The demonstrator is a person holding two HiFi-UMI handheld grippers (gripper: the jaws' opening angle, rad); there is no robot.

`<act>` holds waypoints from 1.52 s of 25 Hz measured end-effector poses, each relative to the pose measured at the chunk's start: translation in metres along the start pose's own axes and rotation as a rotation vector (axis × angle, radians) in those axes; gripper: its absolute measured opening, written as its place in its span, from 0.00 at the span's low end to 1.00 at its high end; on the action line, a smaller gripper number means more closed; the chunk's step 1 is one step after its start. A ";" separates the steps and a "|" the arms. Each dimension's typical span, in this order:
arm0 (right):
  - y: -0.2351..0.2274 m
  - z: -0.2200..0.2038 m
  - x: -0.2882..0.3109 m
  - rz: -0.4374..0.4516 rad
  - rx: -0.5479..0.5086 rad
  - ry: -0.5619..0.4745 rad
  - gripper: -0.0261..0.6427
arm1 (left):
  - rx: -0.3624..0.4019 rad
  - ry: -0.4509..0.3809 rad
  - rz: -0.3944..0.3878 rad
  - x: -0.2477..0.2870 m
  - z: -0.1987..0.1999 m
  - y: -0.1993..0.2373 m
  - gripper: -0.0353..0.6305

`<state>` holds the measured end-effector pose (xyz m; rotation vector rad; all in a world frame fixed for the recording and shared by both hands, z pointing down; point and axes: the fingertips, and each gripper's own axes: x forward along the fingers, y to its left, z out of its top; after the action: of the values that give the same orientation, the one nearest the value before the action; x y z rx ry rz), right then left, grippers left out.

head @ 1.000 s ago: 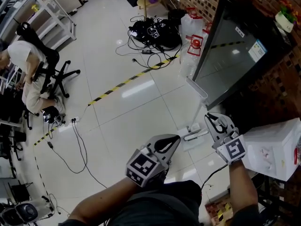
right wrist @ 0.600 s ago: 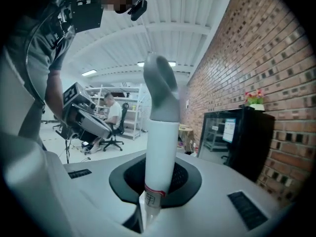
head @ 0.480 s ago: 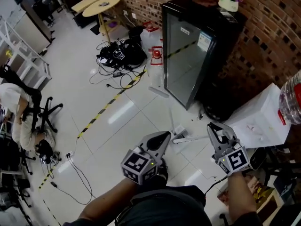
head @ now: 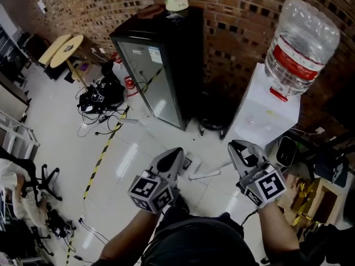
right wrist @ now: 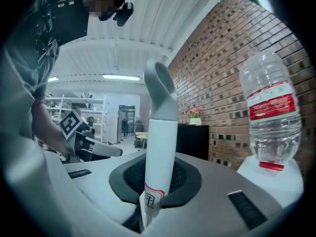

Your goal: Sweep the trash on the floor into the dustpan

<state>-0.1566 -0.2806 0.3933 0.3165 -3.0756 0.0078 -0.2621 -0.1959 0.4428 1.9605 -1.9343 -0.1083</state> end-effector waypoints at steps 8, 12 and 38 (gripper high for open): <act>-0.052 0.029 -0.120 -0.186 -0.020 -0.016 0.09 | 0.103 -0.002 -0.115 0.040 0.012 -0.103 0.06; -0.070 0.039 -0.161 -0.275 -0.059 -0.005 0.09 | 0.125 0.019 -0.135 0.053 0.011 -0.130 0.06; -0.039 0.128 -0.306 -0.729 0.032 -0.074 0.09 | 0.246 -0.058 -0.366 0.002 0.108 -0.204 0.06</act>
<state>0.1441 -0.2577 0.2505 1.4277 -2.8285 0.0175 -0.1033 -0.2259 0.2780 2.4847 -1.6660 -0.0254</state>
